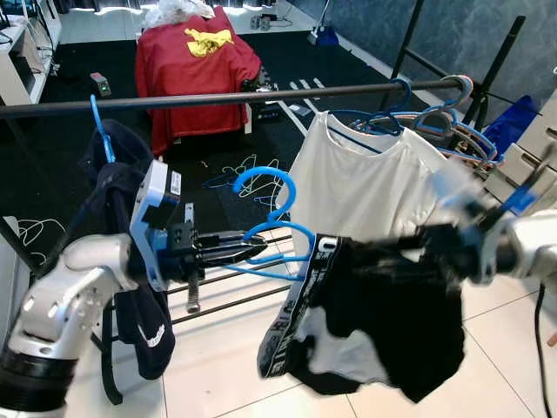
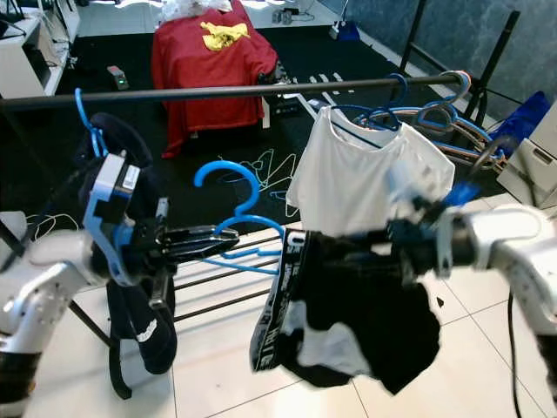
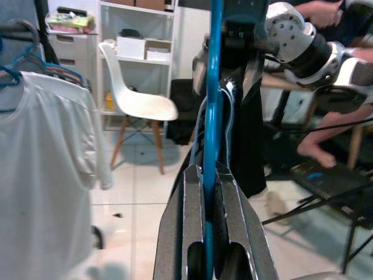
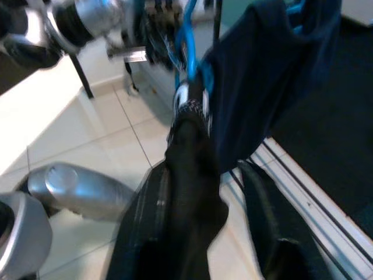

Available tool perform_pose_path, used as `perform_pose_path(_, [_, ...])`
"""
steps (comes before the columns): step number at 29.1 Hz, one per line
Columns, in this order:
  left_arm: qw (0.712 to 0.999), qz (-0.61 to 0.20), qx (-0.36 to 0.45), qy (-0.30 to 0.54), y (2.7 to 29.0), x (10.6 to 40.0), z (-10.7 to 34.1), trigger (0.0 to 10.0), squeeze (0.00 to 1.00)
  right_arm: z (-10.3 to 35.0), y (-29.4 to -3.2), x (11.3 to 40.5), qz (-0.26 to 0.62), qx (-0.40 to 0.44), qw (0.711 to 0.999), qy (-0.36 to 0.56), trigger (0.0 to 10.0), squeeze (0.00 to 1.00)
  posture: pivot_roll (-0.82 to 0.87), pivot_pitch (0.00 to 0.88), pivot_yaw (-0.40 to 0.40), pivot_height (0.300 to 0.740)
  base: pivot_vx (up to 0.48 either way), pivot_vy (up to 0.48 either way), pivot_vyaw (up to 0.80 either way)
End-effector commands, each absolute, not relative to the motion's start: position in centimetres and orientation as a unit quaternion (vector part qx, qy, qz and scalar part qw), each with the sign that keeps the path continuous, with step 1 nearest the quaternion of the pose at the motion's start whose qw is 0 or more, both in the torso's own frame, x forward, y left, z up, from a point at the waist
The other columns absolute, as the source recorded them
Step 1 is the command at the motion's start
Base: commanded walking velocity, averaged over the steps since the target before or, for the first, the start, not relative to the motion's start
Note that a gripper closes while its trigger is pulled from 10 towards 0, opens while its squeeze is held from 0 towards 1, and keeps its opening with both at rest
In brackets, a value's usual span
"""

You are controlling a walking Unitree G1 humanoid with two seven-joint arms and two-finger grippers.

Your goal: Hang hanger

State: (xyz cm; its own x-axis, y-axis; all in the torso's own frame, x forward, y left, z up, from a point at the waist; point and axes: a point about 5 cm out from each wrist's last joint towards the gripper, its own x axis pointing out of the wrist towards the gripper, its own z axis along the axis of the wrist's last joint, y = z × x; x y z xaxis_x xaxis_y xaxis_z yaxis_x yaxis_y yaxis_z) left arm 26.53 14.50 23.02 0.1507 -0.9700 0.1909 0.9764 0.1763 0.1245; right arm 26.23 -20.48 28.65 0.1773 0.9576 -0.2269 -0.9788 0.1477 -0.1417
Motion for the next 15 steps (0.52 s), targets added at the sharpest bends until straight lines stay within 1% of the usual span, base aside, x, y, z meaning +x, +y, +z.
perform_pose_path(1, [0.743,-0.656,-0.029,-0.126,13.5,26.0,23.3,0.0,0.00,29.2,-20.4,26.0,0.655,-0.110,0.747,0.025,10.0,1.00,-0.06,0.100,-0.043,0.740,0.000,0.000,0.00])
perform_pose_path(6, [0.750,-0.648,-0.040,-0.126,13.5,26.1,23.0,0.0,0.00,29.9,-20.9,25.8,0.658,-0.100,0.746,0.012,10.0,1.00,-0.06,0.104,-0.046,0.740,0.000,0.000,0.00])
perform_pose_path(8, [0.759,-0.638,-0.044,-0.128,14.0,26.3,23.0,0.0,0.00,30.1,-21.7,25.4,0.657,-0.091,0.749,0.010,10.0,1.00,-0.06,0.110,-0.049,0.740,0.000,0.000,0.00])
perform_pose_path(11, [0.765,-0.629,-0.045,-0.132,14.3,26.5,23.2,0.0,0.00,30.2,-22.0,25.1,0.659,-0.078,0.748,0.009,10.0,1.00,-0.06,0.110,-0.049,0.740,0.000,0.000,0.00])
perform_pose_path(13, [0.776,-0.612,-0.049,-0.144,14.9,26.9,23.8,0.0,0.00,29.3,-22.1,24.4,0.664,-0.060,0.745,0.027,10.0,1.00,-0.06,0.116,-0.046,0.740,0.000,0.000,0.00])
perform_pose_path(15, [0.780,-0.605,-0.052,-0.152,15.1,27.1,24.2,0.0,0.00,28.5,-22.0,24.0,0.666,-0.057,0.742,0.042,10.0,1.00,-0.06,0.118,-0.044,0.740,0.000,0.000,0.00])
